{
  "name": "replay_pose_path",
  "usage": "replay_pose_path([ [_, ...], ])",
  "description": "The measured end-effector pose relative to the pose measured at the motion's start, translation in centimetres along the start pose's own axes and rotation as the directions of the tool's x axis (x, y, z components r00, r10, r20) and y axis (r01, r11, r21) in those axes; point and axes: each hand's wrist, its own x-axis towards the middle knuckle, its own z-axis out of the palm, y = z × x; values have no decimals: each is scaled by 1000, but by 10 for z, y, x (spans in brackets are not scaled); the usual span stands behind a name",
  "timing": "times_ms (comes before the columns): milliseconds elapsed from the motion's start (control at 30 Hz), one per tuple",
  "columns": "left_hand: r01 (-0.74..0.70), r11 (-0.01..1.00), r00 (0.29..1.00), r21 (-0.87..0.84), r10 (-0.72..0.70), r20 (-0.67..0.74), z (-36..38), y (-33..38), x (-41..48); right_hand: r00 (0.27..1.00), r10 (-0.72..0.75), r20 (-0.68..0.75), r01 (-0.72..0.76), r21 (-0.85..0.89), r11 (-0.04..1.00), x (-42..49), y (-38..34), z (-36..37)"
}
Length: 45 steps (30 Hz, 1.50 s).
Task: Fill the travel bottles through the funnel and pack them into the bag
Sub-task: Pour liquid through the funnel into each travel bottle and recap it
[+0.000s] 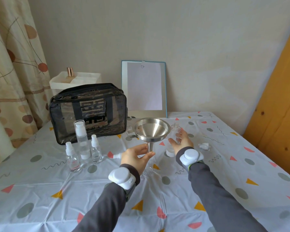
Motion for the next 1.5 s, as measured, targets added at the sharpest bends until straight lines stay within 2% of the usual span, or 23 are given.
replay_pose_path([
  [133, 7, 1000, 1000, -18, -7, 2, -1, -1, 0, 999, -45, 2, 45, -70, 997, -3, -5, -3],
  [367, -16, 999, 995, -41, 20, 95, -4, -4, 4, 985, -169, -43, 170, 15, 985, -13, -28, -25],
  [500, -24, 997, 993, -71, 32, 116, -6, -5, 5, 950, -294, -104, 298, 20, 954, -17, -45, -41],
  [667, -46, 995, 990, -89, 57, 131, -8, -2, 1, 883, -456, -113, 446, -106, 889, -26, -61, -55],
  [967, -38, 995, 988, -95, 52, 145, -7, -2, -1, 854, -521, 11, 505, -259, 823, -39, -75, -63],
  [1233, -57, 994, 987, -96, 70, 146, -6, -7, -2, 811, -583, 49, 560, -351, 750, -41, -81, -68],
  [1400, -70, 992, 987, -102, 84, 135, -6, -6, -2, 770, -636, 59, 605, -384, 697, -40, -87, -68],
  [1500, -68, 993, 986, -97, 81, 142, -7, -5, -1, 717, -695, 45, 649, -407, 643, -41, -89, -66],
])
